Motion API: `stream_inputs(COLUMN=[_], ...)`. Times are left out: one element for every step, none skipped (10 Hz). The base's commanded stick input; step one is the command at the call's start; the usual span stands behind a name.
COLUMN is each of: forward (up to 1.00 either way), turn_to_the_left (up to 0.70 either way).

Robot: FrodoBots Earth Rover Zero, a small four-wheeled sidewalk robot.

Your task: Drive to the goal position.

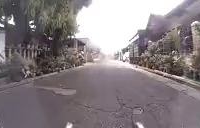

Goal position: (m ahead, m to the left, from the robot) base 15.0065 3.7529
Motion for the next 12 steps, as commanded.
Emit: stream_inputs(forward=[0.70, 0.70, 0.70, 0.70, 0.70, 0.70, 0.70, 0.70, 0.70, 0.70, 0.70, 0.70], turn_to_the_left=[-0.02, -0.01, 0.00, 0.00, 0.00, 0.00, 0.00, 0.00, 0.00, 0.00, 0.00, 0.00])
